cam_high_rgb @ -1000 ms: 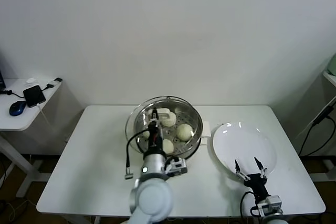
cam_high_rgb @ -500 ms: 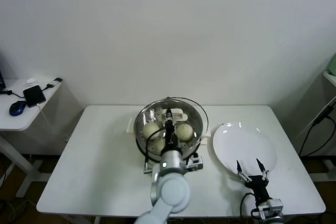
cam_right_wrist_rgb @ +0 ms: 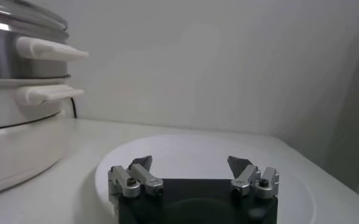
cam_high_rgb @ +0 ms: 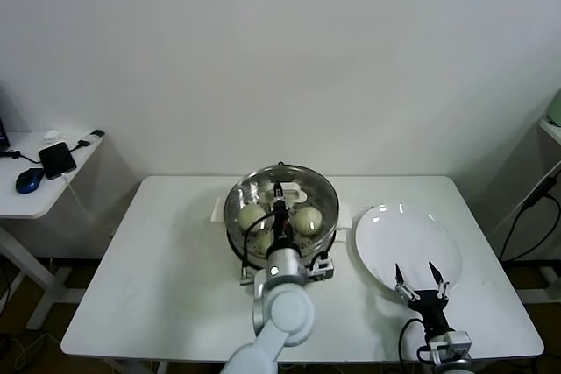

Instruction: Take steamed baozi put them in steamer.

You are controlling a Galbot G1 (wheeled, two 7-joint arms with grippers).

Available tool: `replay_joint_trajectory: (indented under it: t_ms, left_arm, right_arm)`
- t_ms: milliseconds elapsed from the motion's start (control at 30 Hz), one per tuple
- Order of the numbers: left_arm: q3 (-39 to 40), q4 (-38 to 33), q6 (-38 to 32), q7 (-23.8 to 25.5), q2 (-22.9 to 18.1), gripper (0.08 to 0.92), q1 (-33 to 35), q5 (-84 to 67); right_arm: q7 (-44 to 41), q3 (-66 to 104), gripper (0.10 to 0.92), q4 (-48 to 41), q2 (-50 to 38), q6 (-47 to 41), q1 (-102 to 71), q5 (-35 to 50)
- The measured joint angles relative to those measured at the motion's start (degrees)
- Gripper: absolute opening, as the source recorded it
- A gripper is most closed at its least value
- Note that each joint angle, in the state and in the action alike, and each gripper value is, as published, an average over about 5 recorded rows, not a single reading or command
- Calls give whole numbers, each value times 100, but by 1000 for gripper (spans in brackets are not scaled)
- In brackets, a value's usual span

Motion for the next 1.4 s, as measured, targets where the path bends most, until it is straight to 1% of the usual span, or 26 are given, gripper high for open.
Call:
replay_joint_trajectory:
  t_ms: [367,467,567,867,1067,1200,1300,1400]
  left_arm:
    - [-37,104,-12,-105,1,132,74,-45]
    - [-50,121,-29,-141,9,150,95,-69]
    - [-69,123,-38,-157,37,215,106,-106]
    - [-6,-118,-9,-144,194,474,176,-325]
    - [73,-556,-60,-172,385,648,294,-728]
    - [32,-978,-181,-310,569,763,435,-1200]
    - [-97,-1306,-396,-515,720,811,581,-1784]
    - [-357,-1618,-732,-805,853,821,755,-2619]
  right_arm:
    - [14,12,823,-28,41,84,27,-52]
    - [26,17,823,-27,66,117,35,-83]
    - [32,16,823,-20,93,145,35,-115]
    - [-6,6,823,69,88,102,15,-133]
    - [-15,-20,823,145,62,-31,7,-79]
    - [11,-45,823,187,46,-76,-8,-54]
    - [29,-53,823,214,47,-79,-10,-43]
    - [46,-53,823,228,59,-58,5,-41]
